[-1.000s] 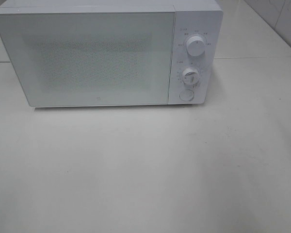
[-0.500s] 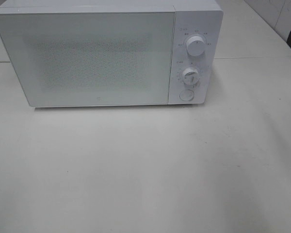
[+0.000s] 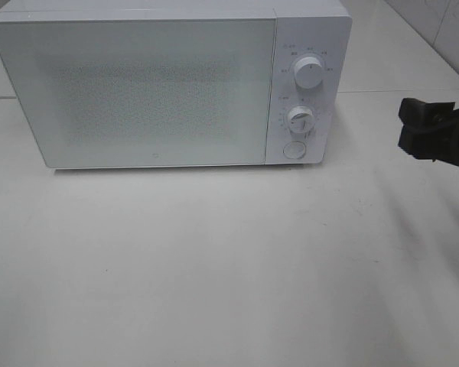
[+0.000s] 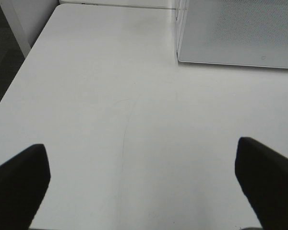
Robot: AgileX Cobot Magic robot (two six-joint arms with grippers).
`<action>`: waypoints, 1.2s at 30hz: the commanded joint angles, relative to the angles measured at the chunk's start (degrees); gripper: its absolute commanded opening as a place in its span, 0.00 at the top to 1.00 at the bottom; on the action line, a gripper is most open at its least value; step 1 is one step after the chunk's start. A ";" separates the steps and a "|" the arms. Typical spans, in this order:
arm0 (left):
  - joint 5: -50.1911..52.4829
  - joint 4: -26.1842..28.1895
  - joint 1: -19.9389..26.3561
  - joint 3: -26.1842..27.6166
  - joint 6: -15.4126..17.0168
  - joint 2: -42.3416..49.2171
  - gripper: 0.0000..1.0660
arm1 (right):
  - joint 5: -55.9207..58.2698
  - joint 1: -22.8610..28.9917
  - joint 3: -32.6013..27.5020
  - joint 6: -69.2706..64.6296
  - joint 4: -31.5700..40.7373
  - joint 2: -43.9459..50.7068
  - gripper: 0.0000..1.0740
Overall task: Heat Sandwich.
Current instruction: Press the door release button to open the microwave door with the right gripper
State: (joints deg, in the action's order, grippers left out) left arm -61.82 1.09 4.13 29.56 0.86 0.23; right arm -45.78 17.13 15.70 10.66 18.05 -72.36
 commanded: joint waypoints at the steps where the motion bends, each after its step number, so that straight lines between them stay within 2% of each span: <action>1: 0.52 0.29 0.06 -0.06 -0.11 1.03 0.06 | -3.55 3.21 -0.11 3.61 4.58 -2.06 0.30; 8: 0.52 0.29 0.06 -0.06 -0.11 1.03 0.06 | -10.83 13.64 -0.06 7.85 16.04 -9.80 0.30; 16: 0.52 0.29 0.06 -0.06 -0.11 1.03 0.06 | -14.95 20.63 0.74 8.54 23.84 -16.16 0.30; 22: 0.52 0.29 0.06 -0.06 -0.11 1.03 0.06 | -14.90 26.81 4.01 12.15 29.85 -21.20 0.30; 28: 0.52 0.29 0.06 -0.06 -0.11 1.03 0.06 | -14.44 29.62 5.44 12.66 32.20 -22.52 0.30; 36: 0.52 0.29 0.06 -0.06 -0.11 1.03 0.06 | -14.27 29.85 5.50 11.69 32.26 -22.52 0.30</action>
State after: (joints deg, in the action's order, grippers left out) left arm -61.82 1.09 4.13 29.56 0.74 0.23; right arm -59.99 46.75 20.80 22.29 50.59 -95.00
